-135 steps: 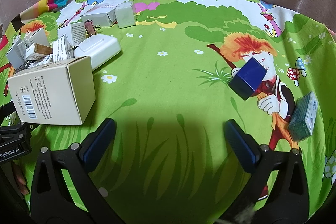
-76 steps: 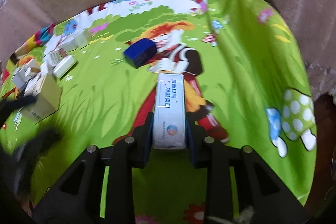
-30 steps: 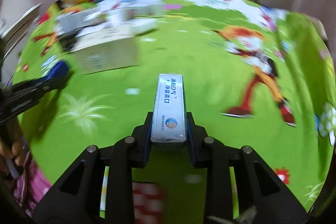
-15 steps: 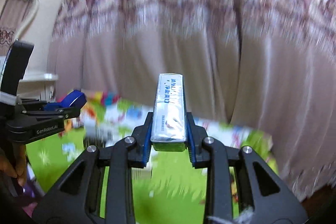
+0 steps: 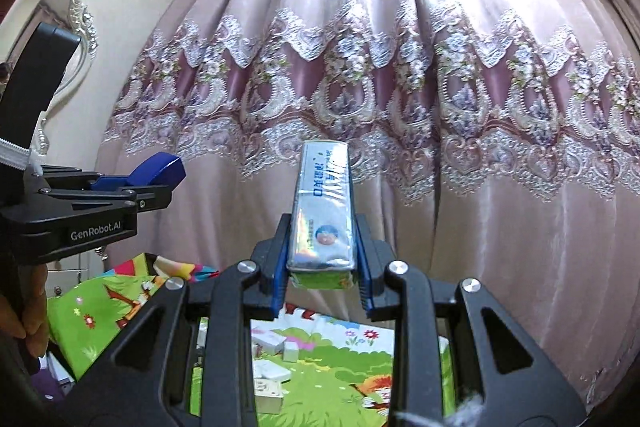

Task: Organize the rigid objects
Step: 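Lift both held boxes and carry them toward the purple-rimmed storage box, then open both grippers to drop the boxes into the storage box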

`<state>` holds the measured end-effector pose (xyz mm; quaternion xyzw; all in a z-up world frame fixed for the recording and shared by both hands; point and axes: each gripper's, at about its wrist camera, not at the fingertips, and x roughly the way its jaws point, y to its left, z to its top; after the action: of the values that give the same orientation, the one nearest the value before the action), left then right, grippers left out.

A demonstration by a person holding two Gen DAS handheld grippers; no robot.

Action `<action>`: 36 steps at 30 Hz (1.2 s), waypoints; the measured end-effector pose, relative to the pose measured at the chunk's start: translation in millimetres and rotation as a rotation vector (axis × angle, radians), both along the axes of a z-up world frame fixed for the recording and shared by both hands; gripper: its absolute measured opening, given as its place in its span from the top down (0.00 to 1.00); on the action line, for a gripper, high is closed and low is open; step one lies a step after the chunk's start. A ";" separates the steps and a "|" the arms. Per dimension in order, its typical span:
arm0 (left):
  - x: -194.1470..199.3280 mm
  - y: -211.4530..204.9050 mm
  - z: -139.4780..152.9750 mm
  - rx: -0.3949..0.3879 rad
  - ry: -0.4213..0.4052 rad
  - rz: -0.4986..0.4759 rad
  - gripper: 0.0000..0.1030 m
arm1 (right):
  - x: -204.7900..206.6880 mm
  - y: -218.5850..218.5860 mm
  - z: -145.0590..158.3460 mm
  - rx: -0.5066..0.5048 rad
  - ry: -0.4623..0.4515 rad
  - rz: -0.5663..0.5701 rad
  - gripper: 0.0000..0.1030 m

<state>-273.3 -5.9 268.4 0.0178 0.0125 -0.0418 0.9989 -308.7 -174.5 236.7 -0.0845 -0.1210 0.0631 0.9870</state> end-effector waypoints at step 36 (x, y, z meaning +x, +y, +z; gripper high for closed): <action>-96.0 336.4 -221.8 -0.455 0.676 0.748 0.14 | 26.3 347.5 -185.9 -0.623 0.894 0.927 0.51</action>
<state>-369.3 330.4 46.6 -0.2187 0.3285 0.3111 0.8646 -282.4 172.9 50.8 -0.2686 0.2953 0.5362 0.7438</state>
